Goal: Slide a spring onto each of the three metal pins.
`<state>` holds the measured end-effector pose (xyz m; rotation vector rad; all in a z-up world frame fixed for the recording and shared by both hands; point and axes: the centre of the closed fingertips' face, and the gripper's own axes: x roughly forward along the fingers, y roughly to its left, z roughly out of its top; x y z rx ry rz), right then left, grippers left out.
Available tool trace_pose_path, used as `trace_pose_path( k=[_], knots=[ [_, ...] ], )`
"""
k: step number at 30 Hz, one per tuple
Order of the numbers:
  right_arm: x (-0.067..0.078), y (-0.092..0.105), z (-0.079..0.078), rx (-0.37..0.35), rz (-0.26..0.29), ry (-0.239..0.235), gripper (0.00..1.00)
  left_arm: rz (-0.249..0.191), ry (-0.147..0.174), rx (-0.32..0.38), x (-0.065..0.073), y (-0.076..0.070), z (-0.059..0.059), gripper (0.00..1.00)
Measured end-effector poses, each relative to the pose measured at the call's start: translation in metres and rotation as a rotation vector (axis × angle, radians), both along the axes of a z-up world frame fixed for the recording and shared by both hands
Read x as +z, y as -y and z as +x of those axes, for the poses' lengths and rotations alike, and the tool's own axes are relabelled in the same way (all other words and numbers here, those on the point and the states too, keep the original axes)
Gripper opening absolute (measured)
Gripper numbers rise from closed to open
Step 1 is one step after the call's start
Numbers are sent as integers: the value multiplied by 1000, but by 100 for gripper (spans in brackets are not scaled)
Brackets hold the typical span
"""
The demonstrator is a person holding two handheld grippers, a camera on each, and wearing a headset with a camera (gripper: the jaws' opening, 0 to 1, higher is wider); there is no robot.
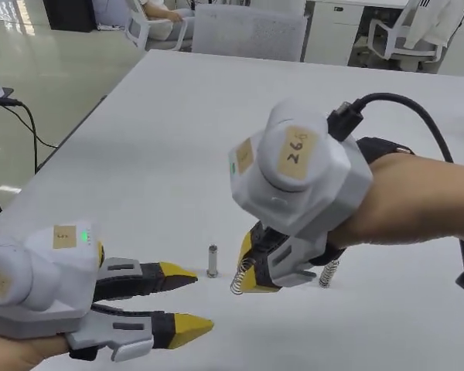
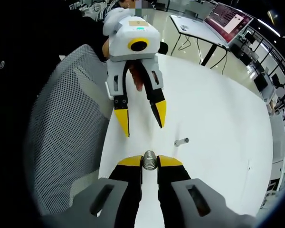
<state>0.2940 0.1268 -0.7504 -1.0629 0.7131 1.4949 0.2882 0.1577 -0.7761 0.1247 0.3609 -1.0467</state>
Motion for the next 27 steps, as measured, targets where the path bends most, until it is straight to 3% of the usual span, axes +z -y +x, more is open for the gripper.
trace_pose_path(
  k=[11, 17, 27],
  knots=[
    [9, 22, 26, -67, -19, 43, 8, -18, -9, 59, -4, -6, -2, 36],
    [14, 25, 38, -88, -21, 59, 8, -3, -8, 60, -7, -4, -4, 39],
    [14, 2, 53, -62, -20, 68, 8, 34, -5, 49, -15, -4, -7, 43]
  ],
)
